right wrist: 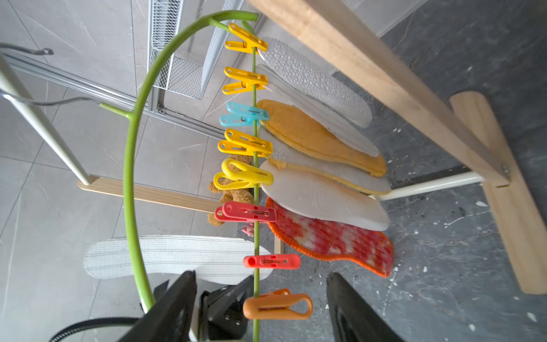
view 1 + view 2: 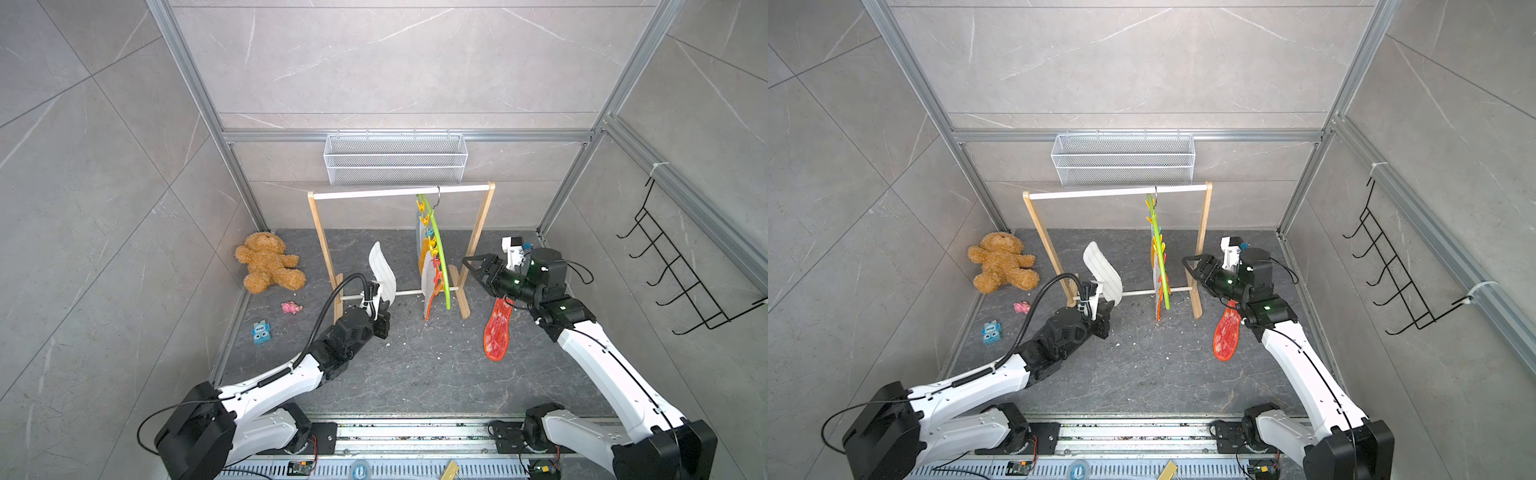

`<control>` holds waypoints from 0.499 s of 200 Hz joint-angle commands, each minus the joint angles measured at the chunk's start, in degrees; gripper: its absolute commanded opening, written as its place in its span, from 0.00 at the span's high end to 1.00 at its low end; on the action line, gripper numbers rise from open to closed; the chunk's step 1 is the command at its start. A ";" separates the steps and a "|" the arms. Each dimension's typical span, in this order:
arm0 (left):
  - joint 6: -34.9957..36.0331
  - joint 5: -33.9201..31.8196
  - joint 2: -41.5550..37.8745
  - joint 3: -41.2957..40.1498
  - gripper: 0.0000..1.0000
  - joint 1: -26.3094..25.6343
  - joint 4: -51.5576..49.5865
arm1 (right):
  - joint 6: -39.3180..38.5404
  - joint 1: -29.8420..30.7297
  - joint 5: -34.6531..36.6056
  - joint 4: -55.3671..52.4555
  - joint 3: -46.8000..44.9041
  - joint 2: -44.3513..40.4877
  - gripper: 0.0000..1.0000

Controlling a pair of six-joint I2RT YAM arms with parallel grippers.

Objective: Take the shoe insoles off the hanger
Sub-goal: Place the insole at the center of the board.

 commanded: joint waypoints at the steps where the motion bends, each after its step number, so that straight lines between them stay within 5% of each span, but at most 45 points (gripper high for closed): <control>1: 1.54 15.80 -5.28 5.99 1.00 3.29 -9.39 | -7.57 -0.16 -0.23 -3.29 3.65 -3.10 0.34; 52: 3.96 35.34 -5.10 23.91 1.00 5.69 -25.48 | -11.93 -0.18 -14.25 5.37 7.89 -4.46 0.31; 100: 3.46 47.64 -0.78 35.70 1.00 5.67 -28.61 | -10.09 2.68 -26.11 12.30 11.95 -2.41 0.30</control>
